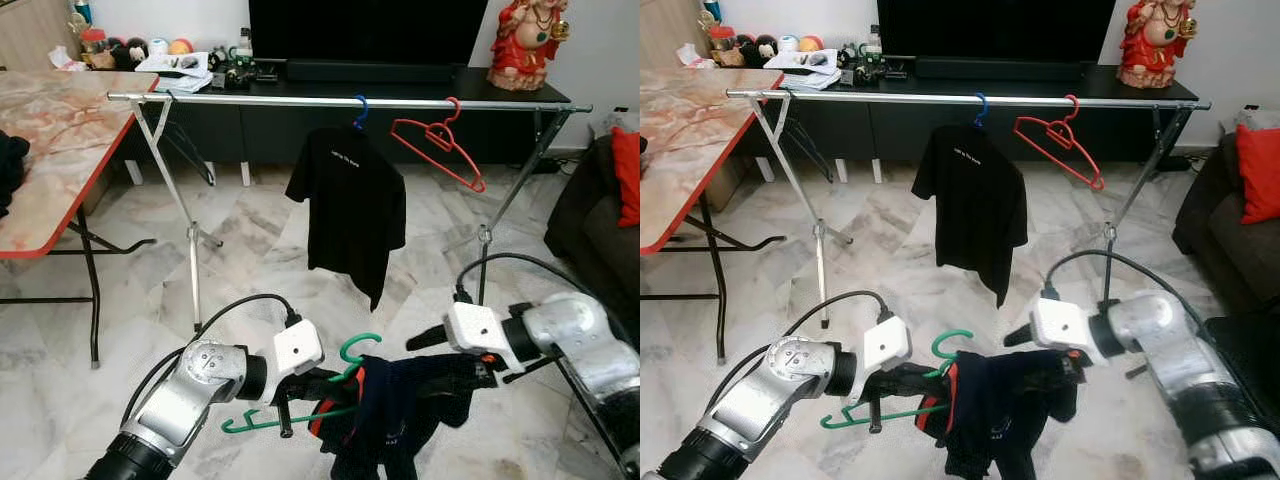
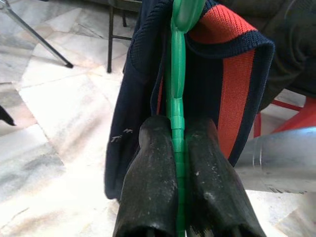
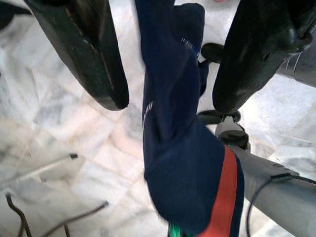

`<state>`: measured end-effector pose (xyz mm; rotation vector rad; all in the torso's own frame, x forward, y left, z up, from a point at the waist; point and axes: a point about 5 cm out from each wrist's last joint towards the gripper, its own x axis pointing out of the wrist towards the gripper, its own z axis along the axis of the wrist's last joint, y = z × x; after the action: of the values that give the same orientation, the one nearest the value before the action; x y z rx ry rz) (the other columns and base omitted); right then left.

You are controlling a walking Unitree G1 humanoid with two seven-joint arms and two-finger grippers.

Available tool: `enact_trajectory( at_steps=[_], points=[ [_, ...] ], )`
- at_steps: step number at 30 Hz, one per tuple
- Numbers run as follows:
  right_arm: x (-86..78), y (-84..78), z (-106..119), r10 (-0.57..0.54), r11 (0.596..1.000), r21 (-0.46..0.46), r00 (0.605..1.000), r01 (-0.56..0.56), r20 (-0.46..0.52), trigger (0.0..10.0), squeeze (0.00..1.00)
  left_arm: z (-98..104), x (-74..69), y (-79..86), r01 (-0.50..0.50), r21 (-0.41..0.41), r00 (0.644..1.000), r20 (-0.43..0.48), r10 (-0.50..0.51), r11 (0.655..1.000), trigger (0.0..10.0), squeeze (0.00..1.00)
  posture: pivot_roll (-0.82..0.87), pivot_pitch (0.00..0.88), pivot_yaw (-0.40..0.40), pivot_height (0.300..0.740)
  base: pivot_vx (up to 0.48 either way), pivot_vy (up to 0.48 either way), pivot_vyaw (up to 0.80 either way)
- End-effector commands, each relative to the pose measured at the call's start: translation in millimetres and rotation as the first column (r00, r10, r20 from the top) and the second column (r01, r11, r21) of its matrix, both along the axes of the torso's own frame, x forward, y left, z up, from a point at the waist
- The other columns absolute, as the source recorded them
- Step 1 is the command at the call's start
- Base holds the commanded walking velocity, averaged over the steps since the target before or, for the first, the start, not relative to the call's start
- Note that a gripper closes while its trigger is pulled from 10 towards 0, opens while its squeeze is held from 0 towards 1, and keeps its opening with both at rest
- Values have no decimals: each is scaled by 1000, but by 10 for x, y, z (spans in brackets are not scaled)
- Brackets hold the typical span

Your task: Hang hanger

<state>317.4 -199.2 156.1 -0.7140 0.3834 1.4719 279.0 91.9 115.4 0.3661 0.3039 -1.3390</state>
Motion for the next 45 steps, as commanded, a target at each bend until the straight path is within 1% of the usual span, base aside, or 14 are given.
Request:
enact_trajectory(
  at_steps=[1,4,11,14,18,22,23,24,37,45],
  points=[
    [4,5,3,24,1000,4,1000,-24,12,10000,0,124,8,-50,39,-6,998,49,-39,999,10000,0,-45,80,-71,740,0,0,0],
    [19,33,-66,29,1000,-7,999,-29,23,10000,0,147,8,-79,55,-3,997,54,-55,998,10000,0,-43,82,-71,740,0,0,0],
    [0,87,-162,53,999,11,998,-53,-30,10000,0,187,-5,-131,90,0,994,61,-90,996,10000,0,-37,85,-72,740,0,0,0],
    [1,134,-234,60,998,22,997,-59,-38,10000,0,233,-20,-195,119,-6,991,68,-119,993,10000,0,-32,86,-74,740,0,0,0],
    [10,168,-269,57,998,31,997,-56,-45,10000,0,262,-43,-242,145,-12,987,72,-144,989,10000,0,-30,87,-75,740,0,0,0],
    [-4,183,-292,73,997,35,995,-70,-70,10000,0,261,-48,-253,149,-10,986,73,-148,989,10000,0,-30,87,-75,740,0,0,0],
    [-7,184,-300,73,997,34,994,-71,-75,1569,0,261,-48,-255,150,-9,986,73,-149,989,10000,0,-30,88,-76,740,0,0,0],
    [-12,179,-317,74,997,31,993,-71,-91,0,0,263,-48,-258,150,-8,986,74,-149,989,10000,0,-28,88,-76,740,0,0,0],
    [-31,151,-359,80,997,19,989,-78,-126,0,0,274,-43,-266,150,-7,986,79,-149,989,10000,0,-28,89,-75,740,0,0,0],
    [-64,186,-404,102,995,30,982,-99,-158,0,0,303,-16,-289,145,-12,985,100,-143,989,10000,0,-27,86,-75,740,0,0,0]
  ],
)
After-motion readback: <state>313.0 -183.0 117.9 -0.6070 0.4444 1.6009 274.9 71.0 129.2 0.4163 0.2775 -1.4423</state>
